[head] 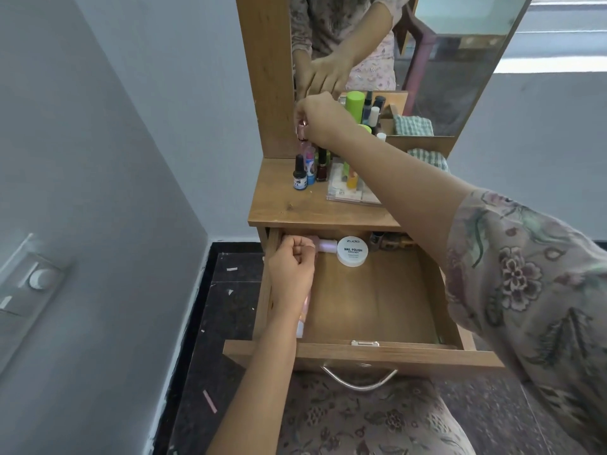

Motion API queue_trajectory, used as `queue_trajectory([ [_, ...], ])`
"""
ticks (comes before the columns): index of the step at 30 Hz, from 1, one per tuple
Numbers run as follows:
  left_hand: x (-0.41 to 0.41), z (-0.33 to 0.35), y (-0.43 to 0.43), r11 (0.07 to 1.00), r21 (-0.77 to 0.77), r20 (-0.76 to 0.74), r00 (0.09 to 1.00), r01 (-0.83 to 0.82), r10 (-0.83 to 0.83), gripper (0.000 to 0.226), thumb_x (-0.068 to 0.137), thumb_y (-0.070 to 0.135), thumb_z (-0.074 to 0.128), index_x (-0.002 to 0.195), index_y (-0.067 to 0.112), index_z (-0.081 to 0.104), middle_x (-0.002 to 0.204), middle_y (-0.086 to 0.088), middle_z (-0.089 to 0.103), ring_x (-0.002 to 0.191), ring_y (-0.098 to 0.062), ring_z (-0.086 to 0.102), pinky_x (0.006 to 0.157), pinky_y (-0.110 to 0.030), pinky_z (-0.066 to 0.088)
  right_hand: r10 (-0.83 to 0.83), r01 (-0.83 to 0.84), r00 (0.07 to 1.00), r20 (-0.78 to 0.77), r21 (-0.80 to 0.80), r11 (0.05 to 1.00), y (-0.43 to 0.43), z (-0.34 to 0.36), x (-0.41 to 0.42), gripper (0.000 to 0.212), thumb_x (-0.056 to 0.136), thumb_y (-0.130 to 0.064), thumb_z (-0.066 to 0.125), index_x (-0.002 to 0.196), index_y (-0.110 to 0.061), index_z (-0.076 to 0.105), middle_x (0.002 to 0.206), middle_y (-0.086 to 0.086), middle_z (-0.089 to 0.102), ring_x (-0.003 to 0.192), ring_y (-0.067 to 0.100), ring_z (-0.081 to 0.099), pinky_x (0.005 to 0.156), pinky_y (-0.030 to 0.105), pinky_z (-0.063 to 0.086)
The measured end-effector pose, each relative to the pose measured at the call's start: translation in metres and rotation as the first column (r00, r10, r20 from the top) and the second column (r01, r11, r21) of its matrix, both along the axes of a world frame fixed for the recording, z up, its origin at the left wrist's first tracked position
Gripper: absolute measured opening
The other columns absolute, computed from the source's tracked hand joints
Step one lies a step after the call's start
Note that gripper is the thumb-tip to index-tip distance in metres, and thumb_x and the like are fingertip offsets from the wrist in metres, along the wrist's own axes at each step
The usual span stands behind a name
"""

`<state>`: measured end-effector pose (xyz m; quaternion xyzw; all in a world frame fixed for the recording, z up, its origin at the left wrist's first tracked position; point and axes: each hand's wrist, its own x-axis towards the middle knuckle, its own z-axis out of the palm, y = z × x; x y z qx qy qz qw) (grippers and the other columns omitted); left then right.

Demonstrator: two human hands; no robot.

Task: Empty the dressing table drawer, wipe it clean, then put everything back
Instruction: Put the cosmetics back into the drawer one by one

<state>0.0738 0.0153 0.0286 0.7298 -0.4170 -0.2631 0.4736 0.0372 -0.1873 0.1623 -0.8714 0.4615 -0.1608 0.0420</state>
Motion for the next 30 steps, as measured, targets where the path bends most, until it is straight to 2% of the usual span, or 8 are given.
queue_trajectory([
  [4,0.001,-0.005,-0.002,0.999,-0.009,-0.013,0.999,-0.05,0.05,0.008,0.092,0.015,0.057,0.095,0.014,0.065,0.082,0.011,0.062,0.075,0.0,0.058,0.058,-0.006,0.042,-0.002,0.009,0.997,0.08,-0.082,0.997,-0.002,0.0,0.0,0.025,0.08,0.003,0.053,0.096,-0.011,0.067,0.099,0.011,0.068,0.091,0.028,0.063,0.068,0.031,0.045],
  [8,0.003,-0.01,-0.004,0.995,-0.006,-0.071,0.993,-0.095,0.094,0.008,0.092,0.013,0.057,0.094,0.015,0.064,0.09,0.003,0.066,0.082,-0.006,0.06,0.063,-0.009,0.042,0.109,-0.053,0.938,0.328,-0.176,0.983,0.003,0.018,-0.001,0.026,0.074,0.003,0.051,0.09,-0.007,0.069,0.088,0.005,0.069,0.08,0.017,0.06,0.071,0.033,0.049],
  [12,0.005,-0.01,-0.005,0.992,0.012,-0.127,0.984,-0.122,0.123,0.007,0.093,0.014,0.056,0.094,0.017,0.062,0.091,0.004,0.065,0.084,-0.006,0.061,0.066,-0.012,0.043,0.168,-0.133,0.765,0.622,-0.102,0.986,0.024,0.038,-0.021,0.022,0.07,0.001,0.054,0.088,-0.004,0.067,0.081,0.011,0.066,0.067,0.008,0.05,0.063,0.02,0.042],
  [15,0.006,-0.011,-0.006,0.991,0.013,-0.16,0.978,-0.13,0.131,0.007,0.093,0.018,0.056,0.094,0.019,0.063,0.089,0.007,0.065,0.087,-0.01,0.063,0.068,-0.018,0.048,0.108,-0.263,0.648,0.754,0.089,0.961,0.049,0.039,-0.044,0.023,0.078,0.004,0.055,0.096,-0.007,0.063,0.088,0.018,0.063,0.076,0.019,0.056,0.076,0.038,0.055],
  [17,0.008,-0.014,-0.007,0.992,0.025,-0.198,0.972,-0.124,0.127,0.008,0.093,0.021,0.055,0.094,0.02,0.064,0.088,0.007,0.066,0.087,-0.013,0.065,0.076,-0.03,0.055,0.051,-0.391,0.6,0.798,0.238,0.889,0.07,0.034,-0.062,0.022,0.084,0.006,0.054,0.101,-0.007,0.06,0.09,0.009,0.062,0.084,0.018,0.058,0.085,0.043,0.054],
  [22,0.008,-0.012,-0.006,0.996,0.02,-0.358,0.93,-0.085,0.086,0.013,0.093,0.017,0.056,0.088,0.024,0.065,0.082,0.005,0.07,0.079,-0.01,0.067,0.085,-0.04,0.057,-0.073,-0.422,0.661,0.747,0.45,0.787,0.117,0.002,-0.097,0.017,0.089,0.002,0.057,0.103,-0.006,0.062,0.093,0.004,0.065,0.084,0.01,0.066,0.079,0.024,0.056],
  [26,0.005,-0.002,-0.003,0.997,-0.022,-0.496,0.865,0.067,-0.069,0.025,0.097,0.029,0.051,0.086,0.025,0.072,0.083,-0.003,0.074,0.082,-0.018,0.07,0.08,-0.037,0.058,-0.086,-0.158,0.872,0.481,0.444,0.882,0.136,-0.024,-0.105,0.011,0.086,-0.016,0.069,0.092,-0.007,0.068,0.081,0.004,0.071,0.072,0.01,0.068,0.071,0.026,0.056],
  [30,-0.001,0.007,-0.001,0.97,-0.034,-0.609,0.765,0.239,-0.21,0.038,0.101,0.037,0.039,0.093,0.015,0.068,0.079,0.001,0.075,0.075,-0.009,0.071,0.069,-0.02,0.057,-0.151,0.027,0.936,0.318,0.362,0.932,0.141,-0.033,-0.104,0.021,0.079,-0.032,0.073,0.074,-0.014,0.066,0.058,-0.008,0.059,0.049,-0.002,0.051,0.054,0.019,0.043],
])
